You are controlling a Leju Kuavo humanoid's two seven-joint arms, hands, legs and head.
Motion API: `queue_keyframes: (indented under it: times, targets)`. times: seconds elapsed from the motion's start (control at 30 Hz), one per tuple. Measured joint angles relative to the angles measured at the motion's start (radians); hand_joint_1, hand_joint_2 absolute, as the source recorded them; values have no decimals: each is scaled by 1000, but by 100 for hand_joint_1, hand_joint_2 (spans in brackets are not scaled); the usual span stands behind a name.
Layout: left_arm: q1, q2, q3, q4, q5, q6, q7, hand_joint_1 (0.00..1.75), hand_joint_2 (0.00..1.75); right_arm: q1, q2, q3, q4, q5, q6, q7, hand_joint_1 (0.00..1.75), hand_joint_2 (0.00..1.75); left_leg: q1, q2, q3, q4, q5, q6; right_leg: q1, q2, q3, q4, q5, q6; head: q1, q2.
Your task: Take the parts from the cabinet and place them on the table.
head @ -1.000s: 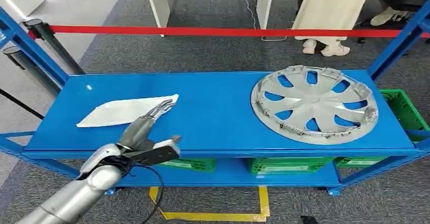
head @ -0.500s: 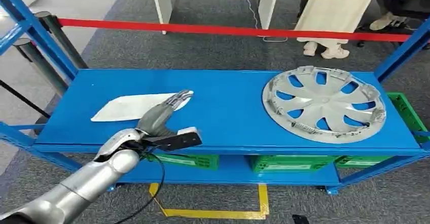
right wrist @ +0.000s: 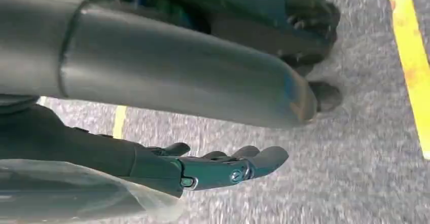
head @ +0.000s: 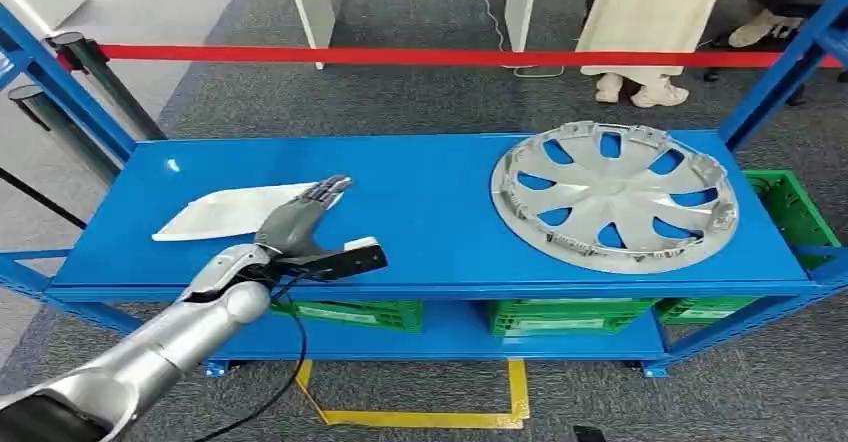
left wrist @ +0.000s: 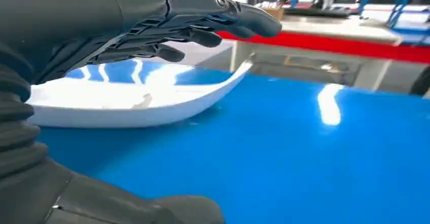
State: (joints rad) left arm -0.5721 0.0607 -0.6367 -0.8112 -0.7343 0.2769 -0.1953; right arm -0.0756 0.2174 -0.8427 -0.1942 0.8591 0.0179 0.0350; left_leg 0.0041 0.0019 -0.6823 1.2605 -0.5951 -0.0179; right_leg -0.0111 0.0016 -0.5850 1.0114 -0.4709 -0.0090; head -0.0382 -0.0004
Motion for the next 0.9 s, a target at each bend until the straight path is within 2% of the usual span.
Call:
queue_keyframes:
  times: [0.03,0.07,0.1,0.13,0.2,0.23,0.33,0.37,0.4,0.47,0.5,0.53,0.57,0.6,0.63,0.67,0.7,0.73,0.77,0.9]
  targets:
    - [0,7,1,20,-7,3,5,0,175,0,2,-3,0,-3,0,7,0,0,0,0,-23,53,-16,-1,0,2,0,0,0,-1,0,0]
    - [-2,13,2,46,-18,6,8,0,175,2,3,-7,0,-5,0,16,0,0,0,0,-28,65,-7,1,1,4,0,1,0,-1,-1,0]
    - [-8,17,3,66,-24,9,13,0,175,4,5,-10,1,-7,0,22,0,0,0,0,-16,34,21,4,2,5,0,1,0,-1,0,0]
    - [-19,23,7,88,-38,15,21,0,175,6,7,-14,1,-7,0,28,0,0,-1,0,22,-54,77,10,3,5,0,2,0,-1,0,0]
    - [-43,31,10,123,-82,55,42,0,175,6,10,-16,1,-8,-3,28,0,0,-4,0,92,-213,147,24,6,4,1,3,0,-1,0,0]
    - [-57,32,9,144,-113,84,57,0,175,6,13,-18,2,-8,-5,26,0,0,-8,0,101,-233,138,27,15,4,-4,7,-1,3,2,0]
    - [-84,49,9,199,-159,136,84,0,175,6,13,-24,2,-11,-9,13,0,0,-11,0,99,-245,133,29,9,2,-11,3,7,17,0,0]
    - [-93,49,11,212,-163,140,88,0,175,6,13,-28,2,-12,-10,10,0,0,-4,0,102,-257,140,36,12,2,-12,5,3,23,2,0]
    - [-104,50,11,224,-164,141,88,0,175,6,13,-30,2,-12,-10,8,0,0,0,1,104,-259,144,40,10,2,-26,18,-13,27,1,0]
    - [-114,53,13,239,-169,143,91,0,175,6,13,-32,2,-12,-10,6,0,0,2,0,101,-259,146,45,9,1,-46,66,-46,32,7,0]
    - [-117,55,14,249,-177,147,98,0,175,5,13,-33,2,-12,-10,3,0,0,2,0,100,-259,146,46,6,1,-77,135,-80,36,9,0]
    - [-119,56,14,263,-190,155,112,0,175,5,13,-37,2,-12,-11,-1,0,0,1,1,99,-259,147,47,4,1,-118,227,-117,39,7,0]
    - [-121,59,15,275,-204,164,125,0,175,6,13,-39,2,-12,-11,-6,0,0,1,1,99,-258,147,47,4,1,-149,294,-138,42,9,0]
    - [-125,63,15,284,-218,174,135,0,175,7,13,-39,2,-12,-12,-8,0,0,1,0,100,-258,147,47,4,1,-162,319,-135,43,8,0]
    - [-129,67,16,294,-232,183,145,0,175,7,13,-40,2,-11,-14,-10,0,0,1,0,100,-258,146,47,4,1,-151,294,-110,43,9,0]
    - [-133,70,16,301,-238,188,148,0,175,6,13,-40,2,-11,-15,-11,0,0,1,0,101,-258,146,47,3,1,-123,234,-72,42,9,0]
    - [-138,74,17,309,-242,190,148,0,175,4,13,-42,2,-11,-15,-12,0,0,1,0,103,-256,145,44,3,0,-68,125,-19,39,8,0]
    - [-142,77,18,314,-246,190,148,0,175,4,13,-43,2,-11,-15,-13,0,0,1,0,103,-253,142,40,1,-1,-23,33,11,37,9,0]
    - [-146,81,21,321,-248,195,151,0,175,1,13,-44,2,-11,-16,-13,0,0,-7,1,96,-248,140,32,4,0,2,9,-9,35,9,0]
    - [-151,95,32,345,-290,256,187,0,175,5,14,-46,2,-9,-13,-7,0,0,-4,0,91,-247,146,15,6,1,-8,7,-2,13,8,0]
